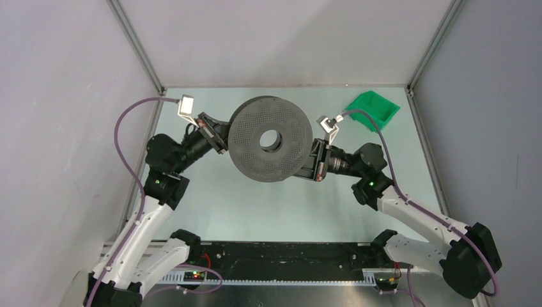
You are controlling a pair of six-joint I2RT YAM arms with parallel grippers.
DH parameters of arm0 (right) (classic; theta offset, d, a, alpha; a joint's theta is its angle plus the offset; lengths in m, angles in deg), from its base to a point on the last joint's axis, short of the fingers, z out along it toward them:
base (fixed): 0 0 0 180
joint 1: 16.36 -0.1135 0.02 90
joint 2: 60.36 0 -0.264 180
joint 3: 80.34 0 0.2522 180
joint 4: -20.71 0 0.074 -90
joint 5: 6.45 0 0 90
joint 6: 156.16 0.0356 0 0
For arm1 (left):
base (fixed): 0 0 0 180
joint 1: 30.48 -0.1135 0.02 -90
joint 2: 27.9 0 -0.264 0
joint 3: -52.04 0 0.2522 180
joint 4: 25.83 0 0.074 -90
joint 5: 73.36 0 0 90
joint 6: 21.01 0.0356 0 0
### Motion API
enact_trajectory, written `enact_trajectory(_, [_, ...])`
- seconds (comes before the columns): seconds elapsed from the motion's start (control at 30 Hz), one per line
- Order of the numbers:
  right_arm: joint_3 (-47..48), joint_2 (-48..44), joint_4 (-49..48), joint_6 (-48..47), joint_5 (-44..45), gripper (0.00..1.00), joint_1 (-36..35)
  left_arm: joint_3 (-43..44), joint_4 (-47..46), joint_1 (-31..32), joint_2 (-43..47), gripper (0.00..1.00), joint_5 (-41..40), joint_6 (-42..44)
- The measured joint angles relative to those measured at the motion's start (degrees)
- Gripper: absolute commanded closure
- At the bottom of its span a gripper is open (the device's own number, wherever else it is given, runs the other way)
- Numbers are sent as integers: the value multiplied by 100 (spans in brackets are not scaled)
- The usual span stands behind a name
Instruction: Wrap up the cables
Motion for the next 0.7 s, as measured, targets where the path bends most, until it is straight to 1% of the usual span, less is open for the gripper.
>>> enact_trajectory(0.2, [0, 151, -317, 299, 7, 100, -90, 0, -37, -59, 7, 100, 7, 11])
enact_trajectory(0.5, [-2, 586, -719, 1025, -258, 100, -37, -22, -37, -249, 2, 100, 136, 269])
enact_trajectory(0.6, [-2, 625, -750, 1080, -267, 100, -39, -63, -35, -273, -2, 100, 177, 278])
enact_trajectory(0.7, [-2, 590, -669, 909, -101, 100, -74, -72, -39, -282, -7, 100, 188, 131])
